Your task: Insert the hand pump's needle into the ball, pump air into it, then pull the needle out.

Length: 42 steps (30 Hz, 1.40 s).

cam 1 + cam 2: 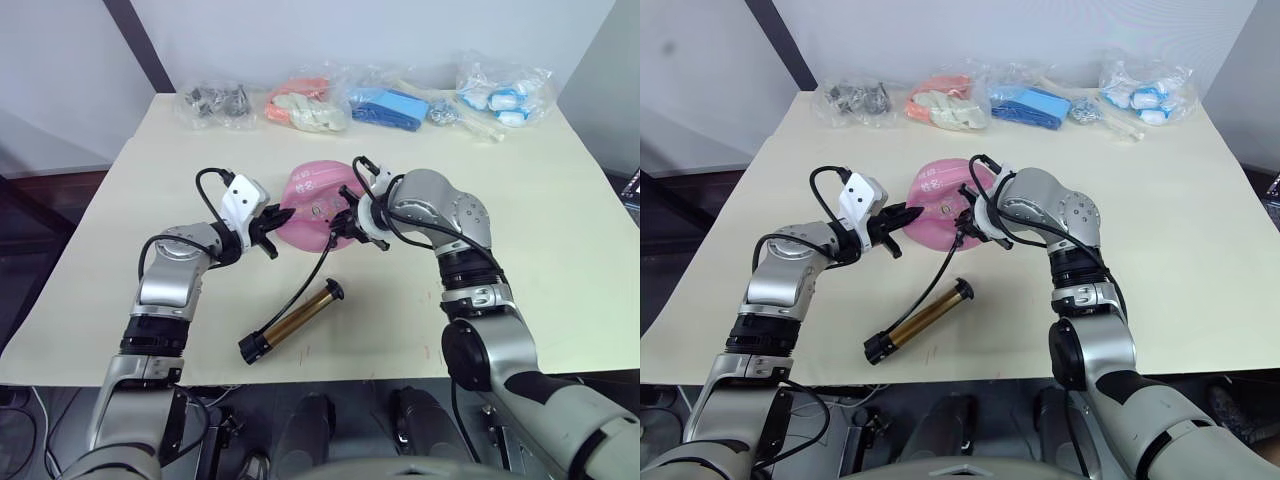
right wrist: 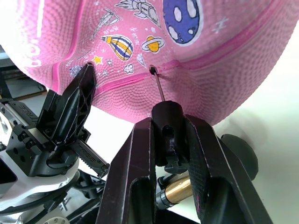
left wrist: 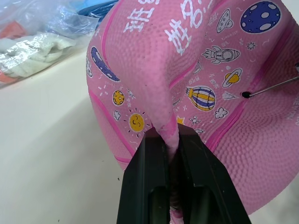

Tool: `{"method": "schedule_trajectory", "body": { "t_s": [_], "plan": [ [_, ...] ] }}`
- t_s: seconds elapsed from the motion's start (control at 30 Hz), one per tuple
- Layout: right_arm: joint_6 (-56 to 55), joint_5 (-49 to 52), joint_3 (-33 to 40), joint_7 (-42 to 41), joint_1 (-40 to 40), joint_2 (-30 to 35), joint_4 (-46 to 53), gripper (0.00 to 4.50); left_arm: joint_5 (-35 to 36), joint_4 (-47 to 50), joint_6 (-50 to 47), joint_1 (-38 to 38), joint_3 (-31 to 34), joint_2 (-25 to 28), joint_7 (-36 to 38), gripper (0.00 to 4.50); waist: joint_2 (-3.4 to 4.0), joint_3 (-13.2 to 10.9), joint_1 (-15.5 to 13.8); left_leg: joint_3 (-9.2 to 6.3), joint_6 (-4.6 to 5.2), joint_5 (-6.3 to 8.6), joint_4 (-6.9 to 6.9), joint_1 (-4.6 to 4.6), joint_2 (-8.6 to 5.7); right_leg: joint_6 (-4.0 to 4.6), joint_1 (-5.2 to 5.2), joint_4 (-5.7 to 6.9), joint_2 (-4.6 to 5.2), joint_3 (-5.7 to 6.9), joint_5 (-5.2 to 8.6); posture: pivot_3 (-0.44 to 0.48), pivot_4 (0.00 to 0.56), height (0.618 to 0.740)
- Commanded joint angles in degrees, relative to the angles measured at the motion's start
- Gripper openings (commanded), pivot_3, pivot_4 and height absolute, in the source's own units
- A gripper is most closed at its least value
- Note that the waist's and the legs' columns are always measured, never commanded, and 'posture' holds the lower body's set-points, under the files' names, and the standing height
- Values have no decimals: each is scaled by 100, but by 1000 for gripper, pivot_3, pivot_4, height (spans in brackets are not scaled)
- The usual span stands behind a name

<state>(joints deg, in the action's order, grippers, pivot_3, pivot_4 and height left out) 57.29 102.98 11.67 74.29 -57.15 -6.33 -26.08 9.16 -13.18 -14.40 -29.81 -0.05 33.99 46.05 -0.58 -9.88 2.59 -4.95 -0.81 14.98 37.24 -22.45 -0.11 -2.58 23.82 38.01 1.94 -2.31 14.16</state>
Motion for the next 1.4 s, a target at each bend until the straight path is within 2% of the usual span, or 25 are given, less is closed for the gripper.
{"method": "schedule_trajectory", "body": {
  "t_s": [0.03,0.6,1.03,1.4],
  "plan": [
    [-66,-55,68,32,-119,-9,-138,380,-117,-69,-38,121,-106,13,14,0,0,0,2,0,0,0,0,0,0,0,0,0,0,0,0,0,150,740],
    [-179,-336,289,8,-255,-89,-356,380,-114,46,-48,216,-116,18,12,0,1,2,4,1,0,0,3,4,0,0,-1,5,-1,-2,0,0,150,740],
    [-266,-245,401,419,-226,-220,-298,380,-117,112,-28,265,-110,17,-9,0,1,2,3,1,0,0,4,4,0,0,-2,6,-1,-2,0,0,150,740],
    [-812,-293,593,300,-751,-557,-767,380,-151,162,198,339,-181,32,78,0,1,2,14,2,0,0,4,4,0,0,-2,5,-1,-3,0,0,150,740]
  ]
}}
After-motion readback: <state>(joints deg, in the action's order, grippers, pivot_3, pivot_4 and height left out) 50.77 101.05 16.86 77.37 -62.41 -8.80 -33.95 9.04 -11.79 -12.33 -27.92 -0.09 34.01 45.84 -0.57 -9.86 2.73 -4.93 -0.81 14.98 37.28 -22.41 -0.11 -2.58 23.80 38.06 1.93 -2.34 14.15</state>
